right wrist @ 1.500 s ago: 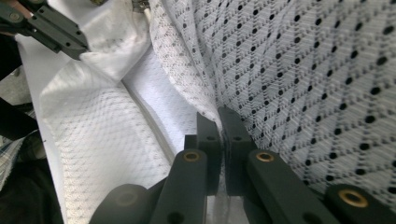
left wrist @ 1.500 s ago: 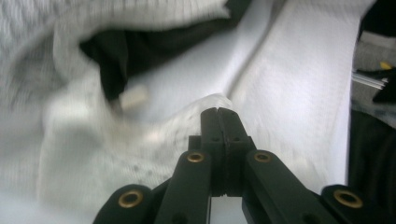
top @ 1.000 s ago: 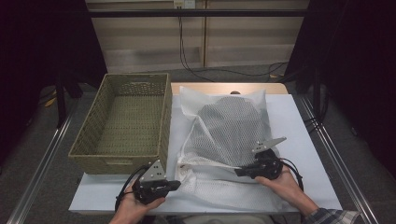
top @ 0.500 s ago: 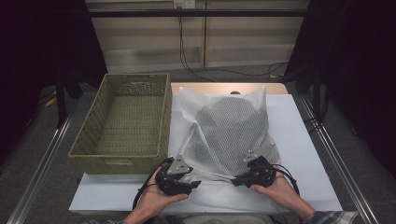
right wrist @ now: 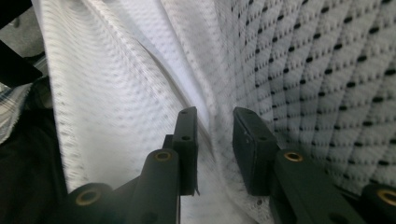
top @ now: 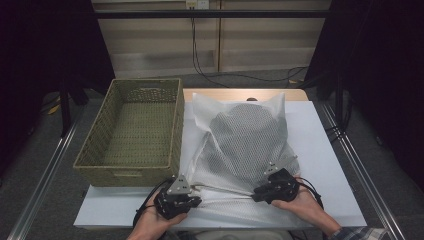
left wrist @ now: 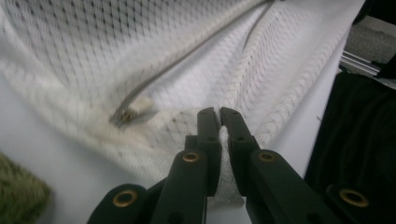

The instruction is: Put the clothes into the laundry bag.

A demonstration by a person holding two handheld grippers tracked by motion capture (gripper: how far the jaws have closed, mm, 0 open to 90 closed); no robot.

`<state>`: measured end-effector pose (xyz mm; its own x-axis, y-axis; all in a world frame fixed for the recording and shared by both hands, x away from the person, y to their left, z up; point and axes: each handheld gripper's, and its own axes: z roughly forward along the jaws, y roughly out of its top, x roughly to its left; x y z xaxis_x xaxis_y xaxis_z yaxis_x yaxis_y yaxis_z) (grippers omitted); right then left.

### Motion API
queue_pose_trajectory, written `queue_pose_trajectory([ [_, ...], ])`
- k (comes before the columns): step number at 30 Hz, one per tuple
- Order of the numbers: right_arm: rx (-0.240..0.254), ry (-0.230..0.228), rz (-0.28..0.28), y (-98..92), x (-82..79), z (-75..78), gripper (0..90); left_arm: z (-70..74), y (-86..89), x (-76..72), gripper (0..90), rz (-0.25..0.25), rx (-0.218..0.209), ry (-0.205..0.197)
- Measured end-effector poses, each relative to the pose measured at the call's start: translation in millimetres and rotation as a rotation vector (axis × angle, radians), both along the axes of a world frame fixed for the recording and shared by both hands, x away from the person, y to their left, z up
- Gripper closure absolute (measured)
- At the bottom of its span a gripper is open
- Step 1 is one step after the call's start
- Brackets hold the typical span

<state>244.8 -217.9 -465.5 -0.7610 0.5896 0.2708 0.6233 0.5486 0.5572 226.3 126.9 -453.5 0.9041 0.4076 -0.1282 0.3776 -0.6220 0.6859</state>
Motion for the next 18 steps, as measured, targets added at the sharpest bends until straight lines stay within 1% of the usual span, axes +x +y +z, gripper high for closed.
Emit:
queue_pose_trajectory([
  [1,-0.002,-0.003,0.001,-0.6,-0.5,-0.4,70.8,-0.3,2.1,-1.6,87.4,0.004,-0.016,0.013],
  [3,0.0,-0.006,-0.005,-1.4,-2.4,-0.2,69.0,0.1,5.9,-4.2,87.3,0.006,-0.011,0.012],
  [5,-0.004,-0.007,-0.004,-2.2,-5.1,0.1,67.5,-1.2,7.8,-7.2,87.0,0.016,-0.017,0.026],
  [6,-0.005,-0.013,-0.001,-3.0,-6.3,0.2,66.3,-2.0,8.9,-7.5,86.8,0.007,-0.016,0.03],
  [7,-0.006,-0.009,-0.006,-3.3,-8.0,0.8,66.0,-2.1,9.9,-8.3,86.7,0.011,-0.012,0.044],
  [8,-0.009,-0.012,-0.011,-4.1,-9.6,1.5,65.0,-2.1,10.8,-9.4,86.4,0.013,-0.01,0.045],
  [10,-0.001,-0.022,-0.009,-6.1,-11.2,1.8,64.3,-2.1,12.3,-11.8,86.3,0.016,-0.023,0.045],
  [12,-0.001,-0.018,-0.02,-7.7,-14.4,3.1,62.5,-1.1,14.5,-14.0,84.7,0.015,-0.022,0.044],
  [14,-0.001,-0.025,-0.019,-10.6,-17.2,4.6,61.4,1.2,19.0,-16.7,81.5,0.021,-0.033,0.043],
  [15,0.009,-0.03,-0.028,-11.9,-18.6,5.3,61.1,2.3,21.8,-18.5,80.5,0.032,-0.042,0.04],
  [16,0.01,-0.038,-0.031,-14.1,-19.8,6.7,61.7,3.3,25.1,-19.0,79.7,0.035,-0.051,0.03],
  [17,0.011,-0.043,-0.035,-16.0,-21.1,8.2,62.6,4.3,27.9,-19.4,78.8,0.043,-0.073,0.026],
  [18,0.022,-0.047,-0.037,-18.2,-22.2,8.9,63.4,6.7,31.0,-19.6,78.8,0.061,-0.076,0.006],
])
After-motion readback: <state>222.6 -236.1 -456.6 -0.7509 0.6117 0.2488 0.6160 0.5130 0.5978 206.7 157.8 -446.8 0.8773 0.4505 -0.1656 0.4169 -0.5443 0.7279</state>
